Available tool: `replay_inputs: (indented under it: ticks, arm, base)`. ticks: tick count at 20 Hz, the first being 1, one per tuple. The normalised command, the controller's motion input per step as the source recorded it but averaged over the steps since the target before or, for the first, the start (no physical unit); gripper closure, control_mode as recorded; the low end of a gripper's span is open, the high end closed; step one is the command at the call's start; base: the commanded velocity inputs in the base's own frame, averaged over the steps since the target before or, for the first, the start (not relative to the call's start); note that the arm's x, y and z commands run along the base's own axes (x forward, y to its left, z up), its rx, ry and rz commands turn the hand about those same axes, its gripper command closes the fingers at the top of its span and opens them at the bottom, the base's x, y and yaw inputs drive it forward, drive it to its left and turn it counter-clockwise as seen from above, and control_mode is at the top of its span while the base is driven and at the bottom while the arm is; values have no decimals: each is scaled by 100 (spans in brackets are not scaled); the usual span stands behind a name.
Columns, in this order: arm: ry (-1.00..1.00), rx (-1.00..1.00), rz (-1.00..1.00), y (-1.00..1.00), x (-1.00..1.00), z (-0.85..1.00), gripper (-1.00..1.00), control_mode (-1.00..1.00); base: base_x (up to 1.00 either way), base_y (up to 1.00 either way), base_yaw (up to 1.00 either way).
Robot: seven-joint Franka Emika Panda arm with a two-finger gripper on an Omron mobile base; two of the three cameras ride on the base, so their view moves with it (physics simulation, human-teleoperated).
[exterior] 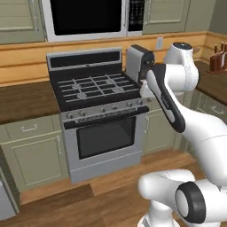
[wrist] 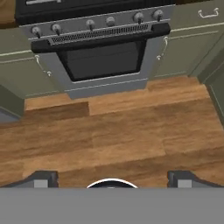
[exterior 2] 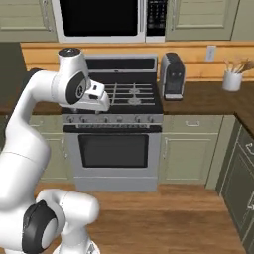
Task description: Navigate to the stove.
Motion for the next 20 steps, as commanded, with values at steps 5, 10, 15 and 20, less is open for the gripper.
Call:
replay_inputs:
  ticks: [5,10,15,20]
  arm:
    - [0,0,0,0,0,0,-100,100]
    - [0,0,0,0,0,0,-100,100]
    - [0,0,0,0,0,0,-100,100]
    - [0,0,0,0,0,0,-100,100]
  base:
    - [100,-44,37]
    - [100,-43,28]
    - [94,-22,14]
    - [71,-3,7]
